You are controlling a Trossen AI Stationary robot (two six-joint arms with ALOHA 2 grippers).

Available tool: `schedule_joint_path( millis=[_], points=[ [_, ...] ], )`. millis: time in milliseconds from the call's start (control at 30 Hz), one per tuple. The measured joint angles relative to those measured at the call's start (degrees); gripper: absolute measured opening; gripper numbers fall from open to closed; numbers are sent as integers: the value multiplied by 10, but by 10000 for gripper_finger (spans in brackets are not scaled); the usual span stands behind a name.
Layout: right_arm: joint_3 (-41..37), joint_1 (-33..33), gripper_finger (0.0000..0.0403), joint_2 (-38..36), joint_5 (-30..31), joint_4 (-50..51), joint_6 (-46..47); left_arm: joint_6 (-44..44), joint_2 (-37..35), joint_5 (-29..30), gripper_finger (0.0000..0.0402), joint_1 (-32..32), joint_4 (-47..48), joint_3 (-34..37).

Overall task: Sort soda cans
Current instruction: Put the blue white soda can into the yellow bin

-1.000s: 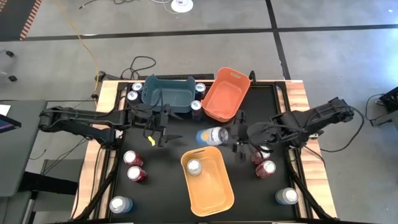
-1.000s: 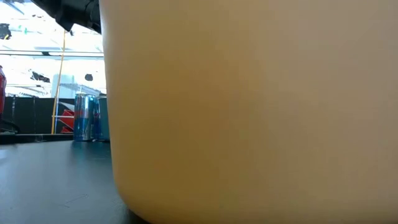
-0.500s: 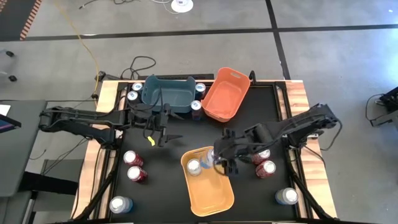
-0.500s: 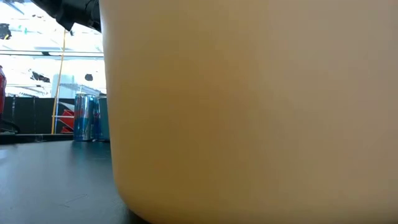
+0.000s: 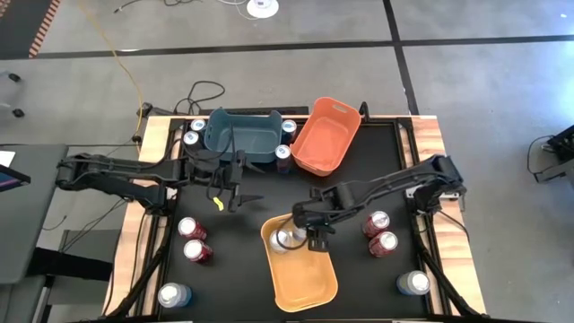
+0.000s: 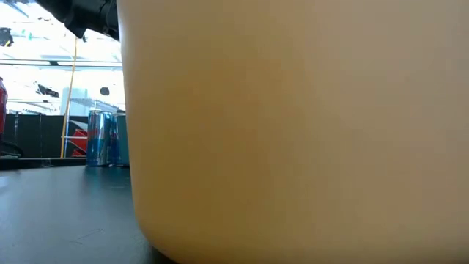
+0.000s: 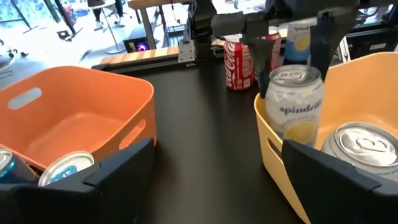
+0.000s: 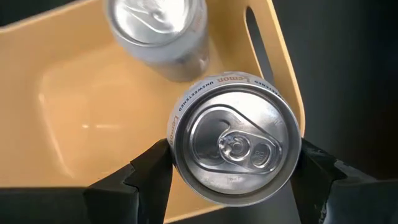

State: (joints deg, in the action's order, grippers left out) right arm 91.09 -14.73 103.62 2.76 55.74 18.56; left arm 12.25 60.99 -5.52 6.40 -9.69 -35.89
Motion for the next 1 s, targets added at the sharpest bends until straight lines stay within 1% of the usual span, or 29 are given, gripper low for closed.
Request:
schedule_joint_path(
  millis=[100, 200, 333, 500, 600, 700, 833, 1000],
  points=[
    [0, 6, 256, 9, -2, 2, 0, 1, 0, 0, 349, 0, -1, 4],
    [0, 6, 268, 14, -3, -1, 0, 1, 0, 0, 349, 0, -1, 5],
    [0, 6, 300, 23, -3, -6, 4, 1, 0, 0, 349, 0, -1, 5],
    [0, 6, 348, 32, -3, -7, 5, 1, 0, 0, 349, 0, -1, 5],
    [0, 5, 367, 32, -6, -5, 5, 1, 0, -1, 349, 0, -1, 5],
    [0, 5, 376, 32, -7, -6, 5, 2, 0, -1, 349, 0, 0, 5],
    [4, 3, 378, 29, -7, 10, 18, 2, 0, -1, 349, 0, -1, 5],
    [56, -11, 379, 28, -8, 71, 30, 2, 0, -1, 349, 0, -1, 5]
  ],
)
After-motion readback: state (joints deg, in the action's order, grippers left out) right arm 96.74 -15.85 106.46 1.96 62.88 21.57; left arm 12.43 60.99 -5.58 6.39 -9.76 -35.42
